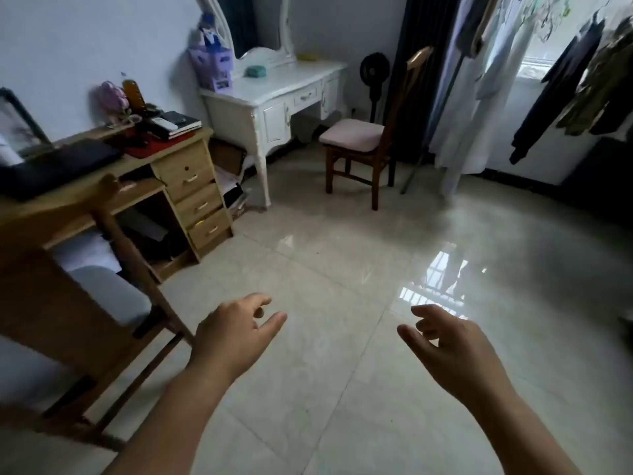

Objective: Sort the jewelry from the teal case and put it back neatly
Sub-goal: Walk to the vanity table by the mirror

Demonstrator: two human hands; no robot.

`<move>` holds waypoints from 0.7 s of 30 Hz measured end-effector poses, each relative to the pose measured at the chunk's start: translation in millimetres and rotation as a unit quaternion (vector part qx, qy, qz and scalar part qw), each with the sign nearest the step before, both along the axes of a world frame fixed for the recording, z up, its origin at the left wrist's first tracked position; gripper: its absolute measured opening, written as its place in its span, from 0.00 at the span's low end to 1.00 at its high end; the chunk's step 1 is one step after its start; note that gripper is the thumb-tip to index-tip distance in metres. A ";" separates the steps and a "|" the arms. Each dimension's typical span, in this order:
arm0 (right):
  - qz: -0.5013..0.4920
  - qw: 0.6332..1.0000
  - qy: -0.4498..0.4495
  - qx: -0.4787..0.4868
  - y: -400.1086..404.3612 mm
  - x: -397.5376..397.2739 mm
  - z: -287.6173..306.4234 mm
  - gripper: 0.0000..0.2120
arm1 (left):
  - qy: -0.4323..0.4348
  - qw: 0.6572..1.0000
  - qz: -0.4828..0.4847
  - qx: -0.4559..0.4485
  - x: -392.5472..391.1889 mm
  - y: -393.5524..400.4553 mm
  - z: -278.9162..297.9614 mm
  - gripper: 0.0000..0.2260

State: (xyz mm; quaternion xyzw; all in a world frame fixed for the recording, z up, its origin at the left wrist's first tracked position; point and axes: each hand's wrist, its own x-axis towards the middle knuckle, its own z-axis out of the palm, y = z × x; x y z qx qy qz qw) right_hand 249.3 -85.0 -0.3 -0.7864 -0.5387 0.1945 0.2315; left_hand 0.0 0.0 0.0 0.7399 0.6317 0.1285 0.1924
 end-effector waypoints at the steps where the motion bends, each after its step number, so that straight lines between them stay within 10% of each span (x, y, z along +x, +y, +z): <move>1: -0.009 1.000 0.001 0.011 18.4 14.0 -7.0 0.18 | -0.019 1.000 -0.003 -0.005 14.1 20.9 -7.1 0.20; 21: 0.178 0.979 -0.075 -0.072 540.1 144.7 -25.0 0.22 | 0.058 0.992 0.051 -0.098 144.1 475.2 -40.7 0.23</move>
